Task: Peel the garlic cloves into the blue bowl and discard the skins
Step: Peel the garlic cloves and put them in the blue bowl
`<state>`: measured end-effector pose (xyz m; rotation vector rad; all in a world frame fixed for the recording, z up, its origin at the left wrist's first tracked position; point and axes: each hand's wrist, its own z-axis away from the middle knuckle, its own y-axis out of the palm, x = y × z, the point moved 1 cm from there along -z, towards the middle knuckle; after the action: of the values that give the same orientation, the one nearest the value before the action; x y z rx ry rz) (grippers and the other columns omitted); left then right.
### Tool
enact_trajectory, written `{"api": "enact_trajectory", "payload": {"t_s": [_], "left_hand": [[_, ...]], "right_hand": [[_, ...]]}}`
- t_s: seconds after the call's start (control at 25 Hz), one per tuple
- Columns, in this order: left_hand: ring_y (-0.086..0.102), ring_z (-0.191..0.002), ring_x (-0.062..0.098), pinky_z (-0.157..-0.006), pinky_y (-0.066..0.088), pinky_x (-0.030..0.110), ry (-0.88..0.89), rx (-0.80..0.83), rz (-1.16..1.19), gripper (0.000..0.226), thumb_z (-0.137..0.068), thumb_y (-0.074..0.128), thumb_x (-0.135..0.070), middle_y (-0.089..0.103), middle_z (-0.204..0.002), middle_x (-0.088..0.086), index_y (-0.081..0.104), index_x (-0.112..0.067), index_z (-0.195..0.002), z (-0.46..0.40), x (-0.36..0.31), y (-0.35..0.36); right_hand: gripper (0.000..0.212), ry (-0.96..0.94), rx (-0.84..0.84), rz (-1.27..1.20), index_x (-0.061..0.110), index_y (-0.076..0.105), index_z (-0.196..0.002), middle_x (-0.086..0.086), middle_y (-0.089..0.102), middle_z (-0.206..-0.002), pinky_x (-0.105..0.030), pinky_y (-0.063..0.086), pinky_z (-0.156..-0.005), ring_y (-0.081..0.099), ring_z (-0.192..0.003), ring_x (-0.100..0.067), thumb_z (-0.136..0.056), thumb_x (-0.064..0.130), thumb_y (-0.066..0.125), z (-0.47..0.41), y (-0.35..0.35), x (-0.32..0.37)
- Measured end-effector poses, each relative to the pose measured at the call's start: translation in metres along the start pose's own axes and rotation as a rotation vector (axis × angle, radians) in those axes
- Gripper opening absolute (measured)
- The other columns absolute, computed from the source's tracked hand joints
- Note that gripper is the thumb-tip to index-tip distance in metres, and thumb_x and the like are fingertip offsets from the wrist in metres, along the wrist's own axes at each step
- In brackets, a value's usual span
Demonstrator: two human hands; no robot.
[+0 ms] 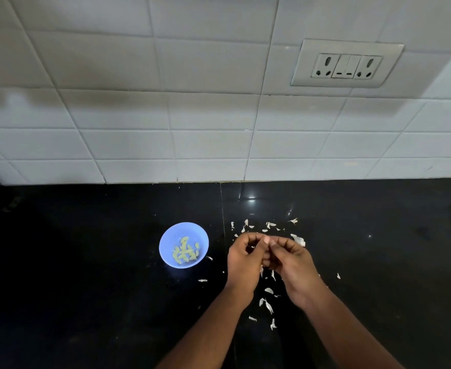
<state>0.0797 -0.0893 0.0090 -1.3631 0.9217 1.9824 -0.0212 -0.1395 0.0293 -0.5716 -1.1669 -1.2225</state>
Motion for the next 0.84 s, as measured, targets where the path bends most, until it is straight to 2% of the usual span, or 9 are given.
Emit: {"api": "enact_trajectory", "payload": {"t_s": [0.12, 0.28, 0.4, 0.52, 0.68, 0.84], "left_hand": [[0.059, -0.059, 0.008, -0.05, 0.045, 0.021, -0.062, -0.038, 0.111, 0.007, -0.095, 0.077, -0.014, 0.071, -0.074, 0.004, 0.074, -0.008, -0.095, 0.007, -0.004, 0.01], [0.057, -0.064, 0.01, -0.054, 0.043, 0.024, -0.078, -0.005, 0.121, 0.01, -0.094, 0.078, -0.018, 0.072, -0.079, 0.008, 0.08, -0.009, -0.095, 0.008, -0.005, 0.016], [0.061, -0.069, 0.009, -0.057, 0.046, 0.024, -0.047, 0.014, 0.032, 0.012, -0.096, 0.075, -0.02, 0.075, -0.083, 0.005, 0.08, -0.009, -0.098, 0.006, -0.011, 0.025], [0.062, -0.065, 0.007, -0.057, 0.047, 0.022, -0.02, 0.041, -0.022, 0.012, -0.099, 0.072, -0.016, 0.073, -0.08, 0.004, 0.077, -0.006, -0.097, 0.004, -0.019, 0.029], [0.067, -0.075, 0.007, -0.069, 0.055, 0.023, 0.02, 0.045, -0.169, 0.013, -0.104, 0.065, -0.018, 0.073, -0.081, -0.001, 0.072, -0.01, -0.096, 0.0, -0.016, 0.032], [0.062, -0.068, 0.004, -0.064, 0.055, 0.024, 0.044, -0.003, -0.28, 0.014, -0.107, 0.058, -0.021, 0.068, -0.079, -0.002, 0.065, -0.015, -0.097, -0.002, -0.011, 0.041]], "right_hand": [[0.02, 0.117, 0.049, -0.132, -0.006, 0.071, -0.114, -0.01, 0.071, -0.08, -0.024, 0.057, -0.063, 0.064, -0.066, -0.013, -0.103, 0.003, 0.057, -0.006, -0.007, 0.008], [0.022, 0.289, 0.159, -0.27, 0.0, 0.073, -0.111, -0.002, 0.064, -0.073, -0.02, 0.056, -0.057, 0.06, -0.06, -0.008, -0.105, 0.005, 0.052, -0.012, -0.024, 0.019], [0.02, 0.319, 0.204, -0.296, 0.002, 0.073, -0.111, -0.001, 0.065, -0.076, -0.02, 0.056, -0.056, 0.061, -0.06, -0.007, -0.103, 0.005, 0.055, -0.016, -0.034, 0.027], [0.016, 0.353, 0.248, -0.31, 0.003, 0.073, -0.108, -0.001, 0.063, -0.076, -0.021, 0.054, -0.054, 0.059, -0.059, -0.007, -0.101, 0.006, 0.059, -0.017, -0.038, 0.029], [0.015, 0.244, 0.223, -0.19, 0.003, 0.073, -0.11, -0.004, 0.067, -0.079, -0.021, 0.055, -0.057, 0.062, -0.063, -0.008, -0.101, 0.008, 0.063, -0.016, -0.038, 0.027], [0.017, 0.034, 0.163, -0.045, 0.008, 0.079, -0.108, -0.01, 0.071, -0.083, -0.028, 0.054, -0.067, 0.063, -0.068, -0.013, -0.101, 0.007, 0.063, -0.016, -0.038, 0.02]]}}
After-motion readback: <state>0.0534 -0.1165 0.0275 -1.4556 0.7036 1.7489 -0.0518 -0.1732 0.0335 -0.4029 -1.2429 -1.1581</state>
